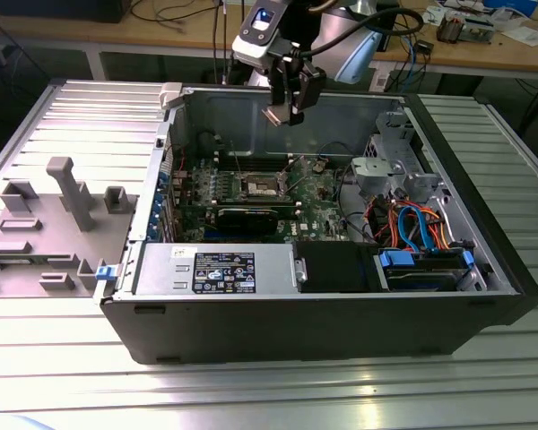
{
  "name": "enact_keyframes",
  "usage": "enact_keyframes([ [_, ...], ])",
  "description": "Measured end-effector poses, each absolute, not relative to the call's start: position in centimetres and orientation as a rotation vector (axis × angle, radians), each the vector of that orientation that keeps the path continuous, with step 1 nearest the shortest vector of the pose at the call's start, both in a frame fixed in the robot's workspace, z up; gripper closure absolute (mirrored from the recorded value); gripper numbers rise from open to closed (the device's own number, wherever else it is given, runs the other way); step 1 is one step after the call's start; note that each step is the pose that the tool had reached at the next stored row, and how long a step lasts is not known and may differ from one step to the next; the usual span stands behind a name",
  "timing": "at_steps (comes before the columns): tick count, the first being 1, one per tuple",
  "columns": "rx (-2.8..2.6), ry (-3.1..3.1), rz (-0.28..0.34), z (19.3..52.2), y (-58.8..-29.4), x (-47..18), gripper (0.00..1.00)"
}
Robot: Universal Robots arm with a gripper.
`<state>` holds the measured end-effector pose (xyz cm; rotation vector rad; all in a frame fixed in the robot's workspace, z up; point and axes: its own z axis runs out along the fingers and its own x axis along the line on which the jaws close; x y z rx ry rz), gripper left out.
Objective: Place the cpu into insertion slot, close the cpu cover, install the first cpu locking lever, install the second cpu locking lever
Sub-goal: 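Place the cpu into insertion slot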
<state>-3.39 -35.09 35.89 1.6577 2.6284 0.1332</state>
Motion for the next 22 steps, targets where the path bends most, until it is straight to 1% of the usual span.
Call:
enact_keyframes([
  [22, 1.704, 2.597, 0.132, 35.89, -35.09, -3.39, 0.46],
])
